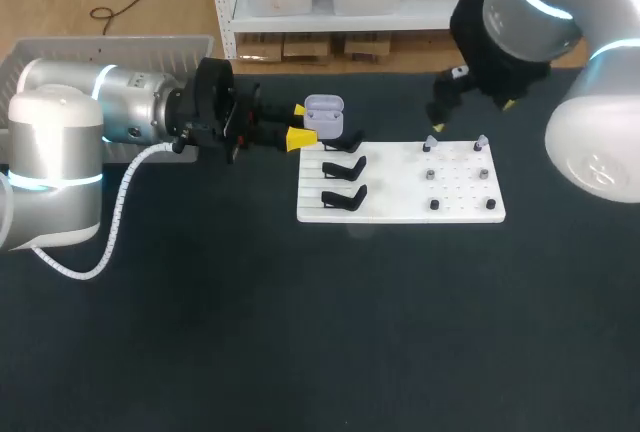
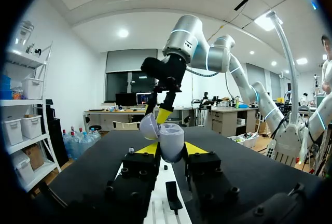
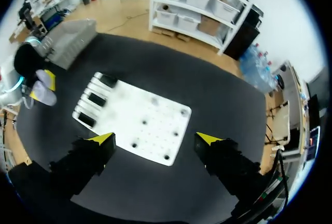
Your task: Pick up each earbud case from the left stands, insert the matching earbuds, close the lid, and place the case in the box.
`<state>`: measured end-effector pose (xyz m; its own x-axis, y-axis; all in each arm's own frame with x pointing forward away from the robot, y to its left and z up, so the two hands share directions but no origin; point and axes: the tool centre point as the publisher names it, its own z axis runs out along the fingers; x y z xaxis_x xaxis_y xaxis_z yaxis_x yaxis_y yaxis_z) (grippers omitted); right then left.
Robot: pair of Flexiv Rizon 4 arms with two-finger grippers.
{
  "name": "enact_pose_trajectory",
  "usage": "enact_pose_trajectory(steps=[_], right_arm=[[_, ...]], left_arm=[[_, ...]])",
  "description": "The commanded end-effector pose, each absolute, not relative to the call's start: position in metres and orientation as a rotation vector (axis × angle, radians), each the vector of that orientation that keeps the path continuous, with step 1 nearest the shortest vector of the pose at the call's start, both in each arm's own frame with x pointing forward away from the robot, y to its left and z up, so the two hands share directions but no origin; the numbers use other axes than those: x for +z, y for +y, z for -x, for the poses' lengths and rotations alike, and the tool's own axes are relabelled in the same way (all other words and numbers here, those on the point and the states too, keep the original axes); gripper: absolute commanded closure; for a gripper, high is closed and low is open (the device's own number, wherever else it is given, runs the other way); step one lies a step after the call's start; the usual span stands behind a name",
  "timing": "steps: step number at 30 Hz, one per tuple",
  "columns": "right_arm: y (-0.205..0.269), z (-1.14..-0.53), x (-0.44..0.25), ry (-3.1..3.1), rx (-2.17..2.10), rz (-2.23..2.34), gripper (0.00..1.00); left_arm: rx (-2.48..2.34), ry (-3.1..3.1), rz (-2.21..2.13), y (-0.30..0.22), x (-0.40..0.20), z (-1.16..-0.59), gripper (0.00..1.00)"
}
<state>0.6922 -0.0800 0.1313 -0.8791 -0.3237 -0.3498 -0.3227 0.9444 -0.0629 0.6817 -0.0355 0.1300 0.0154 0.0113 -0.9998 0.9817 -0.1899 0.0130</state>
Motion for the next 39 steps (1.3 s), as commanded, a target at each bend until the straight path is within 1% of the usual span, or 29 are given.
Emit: enact_pose_trajectory(steps=[1, 9, 31, 39], right_arm=[[-0.083, -0.695, 0.117, 2.758, -0.066, 0.445, 0.00], [-0.096, -0.700, 0.095, 2.821, -0.019, 0.429, 0.00], [-0.096, -0.700, 0.095, 2.821, -0.019, 0.429, 0.00], [-0.120, -0.730, 0.076, 2.834, -0.165, 0.474, 0.00]], left_arm=[[-1.326, 1.112, -1.362, -0.035, 0.130, -0.680, 1.00], [-1.326, 1.112, -1.362, -0.035, 0.130, -0.680, 1.00], [-1.326, 1.112, -1.362, -0.035, 0.130, -0.680, 1.00], [-1.326, 1.112, -1.362, -0.035, 0.130, -0.680, 1.00]])
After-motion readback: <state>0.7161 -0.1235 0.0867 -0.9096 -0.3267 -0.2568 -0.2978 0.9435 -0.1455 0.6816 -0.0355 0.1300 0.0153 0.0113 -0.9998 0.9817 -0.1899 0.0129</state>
